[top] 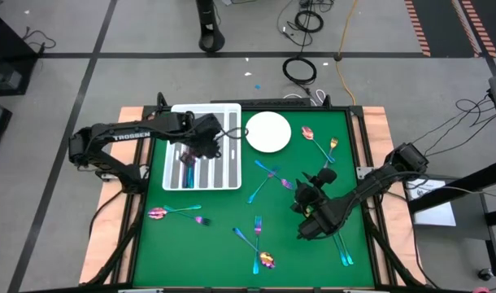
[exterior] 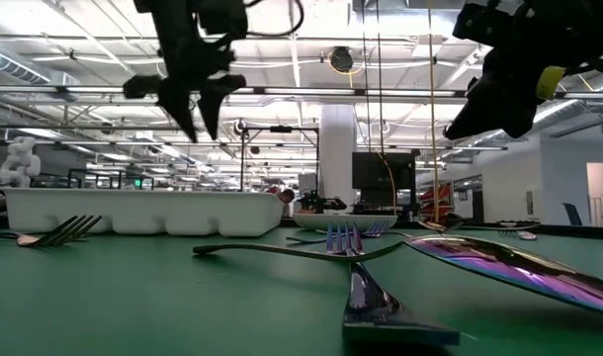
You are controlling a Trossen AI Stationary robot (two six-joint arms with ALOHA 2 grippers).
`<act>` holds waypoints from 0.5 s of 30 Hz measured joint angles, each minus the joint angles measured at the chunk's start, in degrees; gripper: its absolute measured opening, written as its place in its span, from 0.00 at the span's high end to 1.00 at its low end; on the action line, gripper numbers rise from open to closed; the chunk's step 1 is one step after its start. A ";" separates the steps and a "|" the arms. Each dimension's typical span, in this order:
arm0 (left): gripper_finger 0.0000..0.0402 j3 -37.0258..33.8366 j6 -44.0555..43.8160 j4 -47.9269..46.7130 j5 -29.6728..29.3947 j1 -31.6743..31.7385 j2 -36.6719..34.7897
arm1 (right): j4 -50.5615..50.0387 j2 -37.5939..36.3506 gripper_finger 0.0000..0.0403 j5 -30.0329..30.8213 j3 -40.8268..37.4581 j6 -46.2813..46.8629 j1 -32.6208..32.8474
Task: Sort silverware
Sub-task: Put the blue spoon into the silverware tray
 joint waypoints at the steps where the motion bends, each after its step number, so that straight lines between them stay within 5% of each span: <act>1: 0.60 0.30 -4.46 0.82 1.83 -0.37 0.00 | -0.01 -0.02 0.63 -0.07 0.00 -0.26 0.25; 8: 0.60 0.07 -39.22 6.57 15.06 -3.34 0.11 | 0.34 -2.00 0.63 -4.35 0.02 -3.37 1.41; 15: 0.60 -3.38 -52.32 14.60 20.42 -7.80 0.20 | 6.67 -5.48 0.63 -13.51 0.04 -9.88 1.65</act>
